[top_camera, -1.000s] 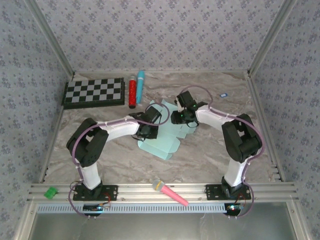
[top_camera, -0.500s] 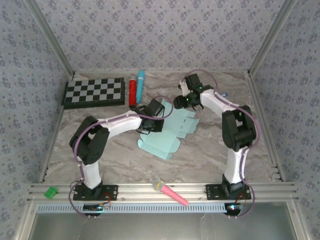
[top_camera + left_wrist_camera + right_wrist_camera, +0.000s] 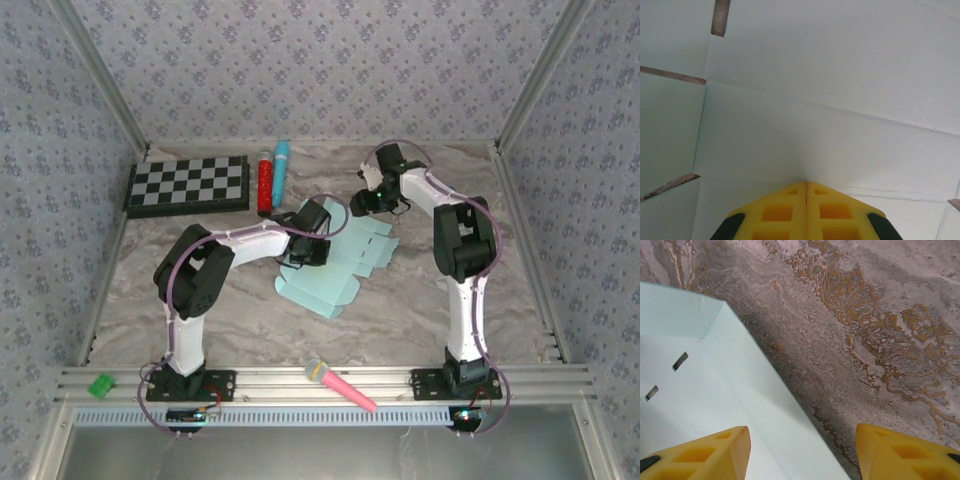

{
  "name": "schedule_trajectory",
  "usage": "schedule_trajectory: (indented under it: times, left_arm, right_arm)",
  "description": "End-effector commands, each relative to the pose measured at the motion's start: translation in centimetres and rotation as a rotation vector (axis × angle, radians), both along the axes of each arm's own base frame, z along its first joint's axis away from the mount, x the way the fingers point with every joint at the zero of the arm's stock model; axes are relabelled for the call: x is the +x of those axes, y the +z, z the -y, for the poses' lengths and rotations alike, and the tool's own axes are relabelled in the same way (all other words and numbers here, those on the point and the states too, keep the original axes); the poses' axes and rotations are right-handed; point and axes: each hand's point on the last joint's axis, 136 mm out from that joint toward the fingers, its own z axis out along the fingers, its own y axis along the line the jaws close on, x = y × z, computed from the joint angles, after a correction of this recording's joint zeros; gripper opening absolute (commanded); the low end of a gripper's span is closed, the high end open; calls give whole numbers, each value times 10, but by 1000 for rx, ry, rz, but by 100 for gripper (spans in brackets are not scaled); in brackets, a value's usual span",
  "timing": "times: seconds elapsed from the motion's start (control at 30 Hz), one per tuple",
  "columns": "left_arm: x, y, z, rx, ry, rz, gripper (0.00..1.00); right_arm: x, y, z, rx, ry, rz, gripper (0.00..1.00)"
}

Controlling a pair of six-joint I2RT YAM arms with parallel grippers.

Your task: Fold the paper box

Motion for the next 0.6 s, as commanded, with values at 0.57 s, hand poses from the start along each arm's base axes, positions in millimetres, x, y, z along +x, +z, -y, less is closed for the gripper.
schedule_trajectory:
  times: [0.57]
  left_arm:
    - [-18, -27, -24, 68, 39, -48, 0]
  right_arm:
    - [-5, -22, -6, 65, 115, -166, 59]
